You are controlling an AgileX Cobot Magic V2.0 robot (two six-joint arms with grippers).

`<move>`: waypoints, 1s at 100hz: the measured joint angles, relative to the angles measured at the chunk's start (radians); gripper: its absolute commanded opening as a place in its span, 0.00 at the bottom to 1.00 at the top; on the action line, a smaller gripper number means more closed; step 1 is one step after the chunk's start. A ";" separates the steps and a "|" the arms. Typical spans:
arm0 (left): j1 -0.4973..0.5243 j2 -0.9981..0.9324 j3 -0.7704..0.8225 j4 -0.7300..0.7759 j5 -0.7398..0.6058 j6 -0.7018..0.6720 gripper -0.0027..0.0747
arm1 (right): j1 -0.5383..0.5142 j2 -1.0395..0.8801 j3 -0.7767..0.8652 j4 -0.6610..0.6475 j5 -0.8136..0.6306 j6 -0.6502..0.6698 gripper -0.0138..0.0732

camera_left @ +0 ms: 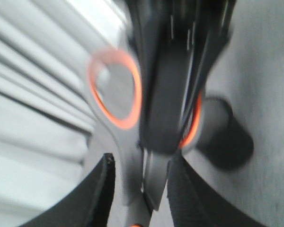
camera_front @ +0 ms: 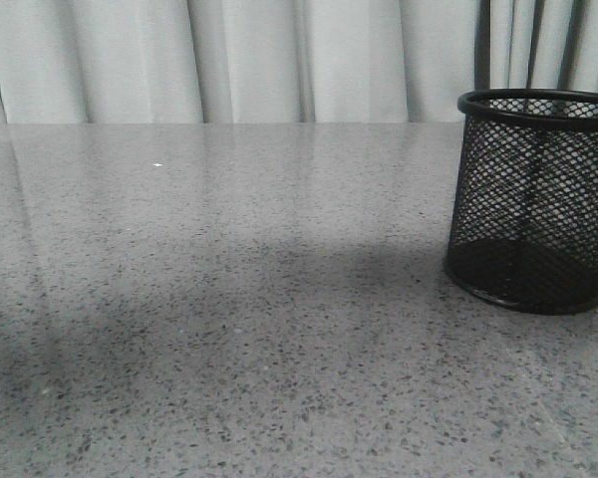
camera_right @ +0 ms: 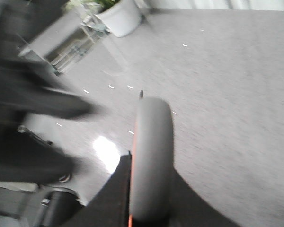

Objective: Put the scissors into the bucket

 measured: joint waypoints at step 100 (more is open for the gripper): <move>-0.002 -0.267 0.034 0.370 0.153 -0.471 0.01 | -0.110 -0.181 -0.202 -0.711 0.585 0.586 0.10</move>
